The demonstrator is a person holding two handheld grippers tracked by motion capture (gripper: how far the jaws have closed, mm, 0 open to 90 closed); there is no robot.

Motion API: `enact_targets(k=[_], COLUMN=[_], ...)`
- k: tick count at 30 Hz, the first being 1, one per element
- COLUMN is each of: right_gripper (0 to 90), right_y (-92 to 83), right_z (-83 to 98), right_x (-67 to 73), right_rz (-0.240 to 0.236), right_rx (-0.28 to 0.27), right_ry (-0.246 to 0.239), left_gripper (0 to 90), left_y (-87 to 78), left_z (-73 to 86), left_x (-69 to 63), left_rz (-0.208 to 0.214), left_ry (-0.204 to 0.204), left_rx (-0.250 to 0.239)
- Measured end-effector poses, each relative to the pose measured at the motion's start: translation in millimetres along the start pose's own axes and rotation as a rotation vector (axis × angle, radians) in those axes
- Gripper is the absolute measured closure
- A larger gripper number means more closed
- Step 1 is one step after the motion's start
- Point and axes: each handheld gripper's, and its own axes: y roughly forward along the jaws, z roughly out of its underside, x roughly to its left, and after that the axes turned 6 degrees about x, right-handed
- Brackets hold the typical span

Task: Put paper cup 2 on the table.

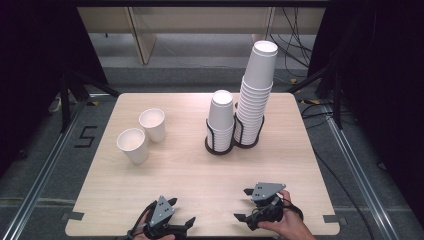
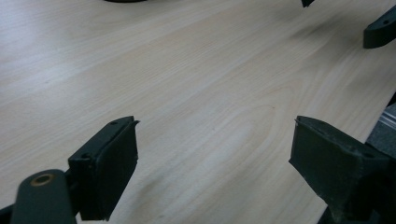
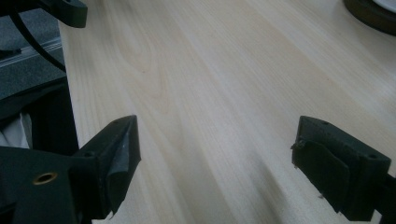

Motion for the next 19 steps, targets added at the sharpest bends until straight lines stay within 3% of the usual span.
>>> enact_targets(k=[3,7,9,11,17,19], right_gripper=[15.8,15.8,15.8,15.8,15.8,15.8], right_y=[0.7,2.0,2.3,2.6,3.1,3.1], right_z=[0.6,0.5,0.4,0.4,0.6,1.1], right_x=[-0.3,0.4,0.4,0.5,-0.3,0.3], right_rz=[0.003,0.004,0.014,0.014,0.021,0.02], right_rx=[0.0,0.009,0.008,0.01,0.009,0.014], right_ry=[0.0,-0.003,-0.014,-0.011,-0.015,0.007], left_gripper=[14.6,14.6,14.6,14.6,14.6,14.7], left_y=[0.8,0.1,-0.9,-0.1,0.3,1.1], left_z=[-0.6,-1.1,-1.7,-2.0,-3.4,-3.5], left_x=[0.1,3.5,4.0,3.6,3.6,3.8], left_rz=[-0.01,0.002,-0.01,0.005,0.03,0.049], left_ry=[0.005,-0.029,-0.022,-0.04,-0.065,-0.083], left_rx=[-0.009,-0.026,-0.034,-0.054,-0.053,-0.054])
